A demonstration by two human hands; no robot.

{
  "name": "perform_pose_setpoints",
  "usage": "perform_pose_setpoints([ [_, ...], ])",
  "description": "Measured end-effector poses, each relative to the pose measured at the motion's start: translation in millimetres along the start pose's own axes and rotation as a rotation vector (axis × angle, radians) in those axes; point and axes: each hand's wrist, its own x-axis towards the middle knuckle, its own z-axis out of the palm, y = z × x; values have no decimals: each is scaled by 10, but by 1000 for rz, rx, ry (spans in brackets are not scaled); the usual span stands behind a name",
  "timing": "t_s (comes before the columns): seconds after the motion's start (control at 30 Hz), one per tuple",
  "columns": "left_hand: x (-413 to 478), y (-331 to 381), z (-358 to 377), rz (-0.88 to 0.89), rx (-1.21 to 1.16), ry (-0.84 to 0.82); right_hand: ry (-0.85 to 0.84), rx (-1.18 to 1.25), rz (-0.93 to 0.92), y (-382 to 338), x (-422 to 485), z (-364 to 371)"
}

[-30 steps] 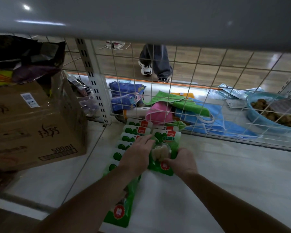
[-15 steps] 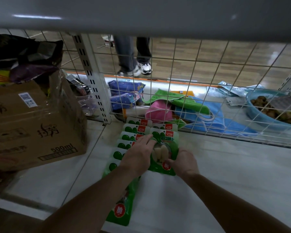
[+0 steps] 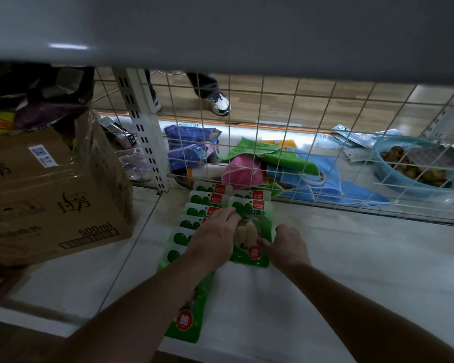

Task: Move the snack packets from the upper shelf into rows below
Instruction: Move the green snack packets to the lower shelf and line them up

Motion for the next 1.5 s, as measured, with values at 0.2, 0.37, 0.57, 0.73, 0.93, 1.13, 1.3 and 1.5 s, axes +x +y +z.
perform_pose_setpoints([
  [0.2, -83, 184, -215, -27, 34, 0, 132, -147, -174, 44, -303, -396],
  [0.37, -244, 511, -483, -41, 35, 30, 204, -188, -266, 124, -627, -767],
  [0.57, -469, 900, -678, 13, 73, -1, 248, -344, -392, 272, -1064, -1219],
  [0.73, -676, 1213, -950, 33, 162, 44, 294, -468, -440, 348, -1503, -1598],
  [0.93, -959, 1540, -1317, 36, 172, 111, 283, -489, -433, 233, -2007, -1987],
  [1.13, -1263, 1784, -1733, 40, 154, 148, 350, -527, -431, 110, -2476, -2246],
  [1.3, -1497, 1878, -2074, 124, 167, 257, 436, -550, -463, 20, -2831, -2477],
  [1.5, -1589, 2075, -2685, 278, 192, 444, 544, -561, -533, -235, -3067, -2887],
])
